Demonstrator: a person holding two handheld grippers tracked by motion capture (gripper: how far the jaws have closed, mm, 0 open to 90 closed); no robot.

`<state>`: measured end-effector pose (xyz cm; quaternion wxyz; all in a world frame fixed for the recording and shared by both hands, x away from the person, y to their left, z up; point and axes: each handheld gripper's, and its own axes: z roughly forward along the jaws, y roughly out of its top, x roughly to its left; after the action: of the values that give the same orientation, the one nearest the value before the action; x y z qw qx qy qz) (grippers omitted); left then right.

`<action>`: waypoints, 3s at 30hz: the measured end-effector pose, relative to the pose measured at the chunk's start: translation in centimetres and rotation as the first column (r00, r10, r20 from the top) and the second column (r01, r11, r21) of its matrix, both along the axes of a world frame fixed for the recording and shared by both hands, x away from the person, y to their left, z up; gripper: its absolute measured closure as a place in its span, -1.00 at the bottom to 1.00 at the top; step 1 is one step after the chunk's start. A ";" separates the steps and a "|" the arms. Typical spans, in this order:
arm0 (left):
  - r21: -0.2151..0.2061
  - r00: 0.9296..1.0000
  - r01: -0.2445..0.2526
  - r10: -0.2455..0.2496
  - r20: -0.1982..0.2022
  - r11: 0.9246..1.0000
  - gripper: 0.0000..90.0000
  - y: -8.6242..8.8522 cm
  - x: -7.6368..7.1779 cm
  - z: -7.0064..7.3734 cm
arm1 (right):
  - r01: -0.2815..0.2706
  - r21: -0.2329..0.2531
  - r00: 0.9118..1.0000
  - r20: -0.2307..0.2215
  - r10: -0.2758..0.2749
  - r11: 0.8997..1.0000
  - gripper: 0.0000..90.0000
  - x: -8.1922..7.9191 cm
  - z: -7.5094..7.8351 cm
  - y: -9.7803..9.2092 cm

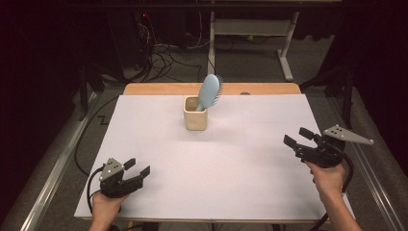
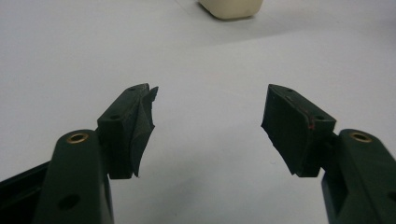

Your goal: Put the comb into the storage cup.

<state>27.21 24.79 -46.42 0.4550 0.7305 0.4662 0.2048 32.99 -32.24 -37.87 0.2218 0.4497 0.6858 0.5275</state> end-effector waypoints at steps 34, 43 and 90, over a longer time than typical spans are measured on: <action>0.001 1.000 -0.001 0.001 0.000 1.000 -0.24 -0.1 0.0 0.0 | 0.002 0.006 1.000 0.015 -0.002 1.000 -0.40 -2.7 -1.0 -0.8; -0.001 1.000 0.002 -0.002 0.000 1.000 -0.24 -0.1 0.0 0.0 | 0.001 -0.008 1.000 0.012 -0.001 1.000 -0.40 -3.4 -1.6 -0.7; -0.004 1.000 0.002 -0.002 0.000 1.000 -0.24 -0.1 0.0 0.0 | 0.004 -0.011 1.000 -0.008 -0.004 1.000 -0.44 -6.8 -4.9 -0.9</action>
<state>27.18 24.69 -46.37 0.4566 0.7302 0.4657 0.2037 26.19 -33.10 -42.73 0.2224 0.4520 0.6887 0.5215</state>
